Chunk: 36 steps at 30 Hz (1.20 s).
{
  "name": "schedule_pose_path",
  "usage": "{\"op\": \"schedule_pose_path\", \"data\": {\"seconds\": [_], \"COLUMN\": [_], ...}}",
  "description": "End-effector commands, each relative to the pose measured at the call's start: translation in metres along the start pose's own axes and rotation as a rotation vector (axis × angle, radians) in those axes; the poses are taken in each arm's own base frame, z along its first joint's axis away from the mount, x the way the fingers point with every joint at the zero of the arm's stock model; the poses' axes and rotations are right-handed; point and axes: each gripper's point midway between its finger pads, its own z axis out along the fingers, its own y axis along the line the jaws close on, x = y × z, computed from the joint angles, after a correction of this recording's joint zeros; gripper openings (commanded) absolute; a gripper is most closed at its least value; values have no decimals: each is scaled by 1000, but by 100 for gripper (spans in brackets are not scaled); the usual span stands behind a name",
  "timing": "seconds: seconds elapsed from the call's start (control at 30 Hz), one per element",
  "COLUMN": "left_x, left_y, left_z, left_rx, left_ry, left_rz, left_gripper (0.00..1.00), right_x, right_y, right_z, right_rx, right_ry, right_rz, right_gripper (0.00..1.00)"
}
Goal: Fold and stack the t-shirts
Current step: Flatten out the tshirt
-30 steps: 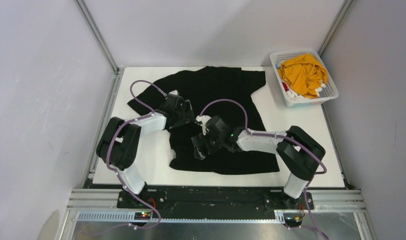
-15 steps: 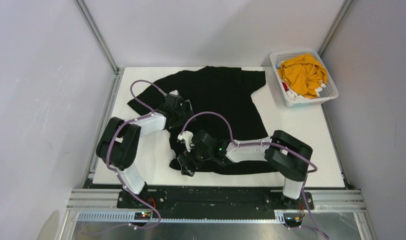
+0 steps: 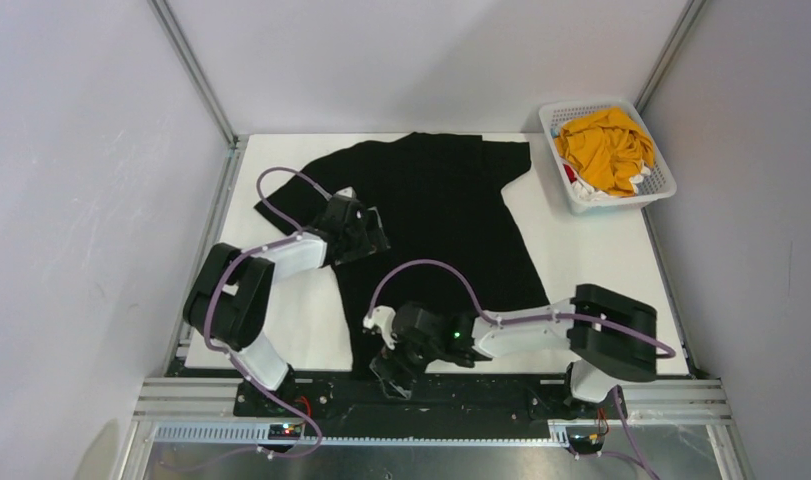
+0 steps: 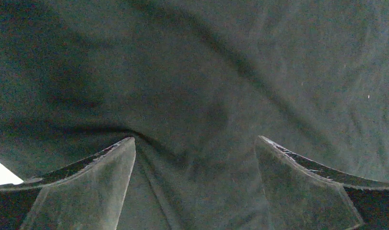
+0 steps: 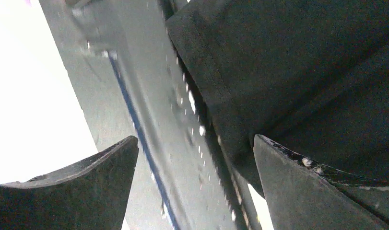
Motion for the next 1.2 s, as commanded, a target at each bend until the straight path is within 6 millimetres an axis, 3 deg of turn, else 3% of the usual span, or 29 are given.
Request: {"op": "schedule_pose_path", "data": {"seconds": [0.0,0.07,0.17,0.23,0.3,0.33,0.37,0.47,0.5,0.53,0.57,0.6,0.67,0.73,0.77,0.8,0.9,1.03,1.07,1.1,1.13,1.17], "left_x": [35,52,74,93,117,135,144,179,185,190,191,189,164,114,93,75,24,-31,-35,-51,-40,-55], "left_y": [10,21,43,57,64,63,61,40,36,19,18,7,1,-4,-17,-16,-38,-54,-63,-66,-69,-80], "left_z": [-20,-26,-35,-42,-50,-56,-59,-76,-80,-89,-94,-104,-120,-136,-148,-153,-171,-152,-145,-128,-102,-96], "left_rx": [15,-14,-87,-134,-162,-153,-154,-86,-77,-25,-33,-17,-47,-110,-85,-112,-108,-136,-104,-119,-103,-49], "left_ry": [84,97,90,85,95,115,123,173,177,179,178,177,114,-64,-126,-197,-310,-317,-292,-277,-181,-158], "left_rz": [-29,-33,-52,-101,-117,-95,-115,-68,-65,-27,-1,37,110,147,161,194,196,246,274,259,295,272], "left_gripper": [100,100,100,100,100,100,100,100,100,100,100,100,100,100,100,100,100,100,100,100,100,100], "right_x": [56,38,-5,-21,-26,-21,-14,15,28,41,53,64,81,95,100,106,121,142,148,146,150,146], "right_y": [-4,2,6,-11,-56,-70,-99,-143,-161,-171,-184,-188,-196,-200,-200,-200,-197,-193,-192,-190,-189,-187], "right_z": [-32,-47,-82,-107,-133,-143,-153,-177,-186,-197,-206,-212,-219,-222,-221,-221,-218,-217,-216,-216,-214,-212], "right_rx": [95,94,117,189,312,359,431,573,639,717,779,825,875,892,897,902,904,908,907,888,880,850], "right_ry": [149,69,-132,-233,-314,-332,-349,-373,-384,-392,-399,-392,-376,-359,-350,-339,-314,-291,-285,-299,-298,-321], "right_rz": [92,89,88,153,313,409,507,728,798,861,918,963,1039,1102,1124,1145,1201,1243,1250,1244,1250,1246], "right_gripper": [94,96,99,99,99,100,100,99,99,99,99,99,100,99,99,100,99,99,99,99,99,99]}}
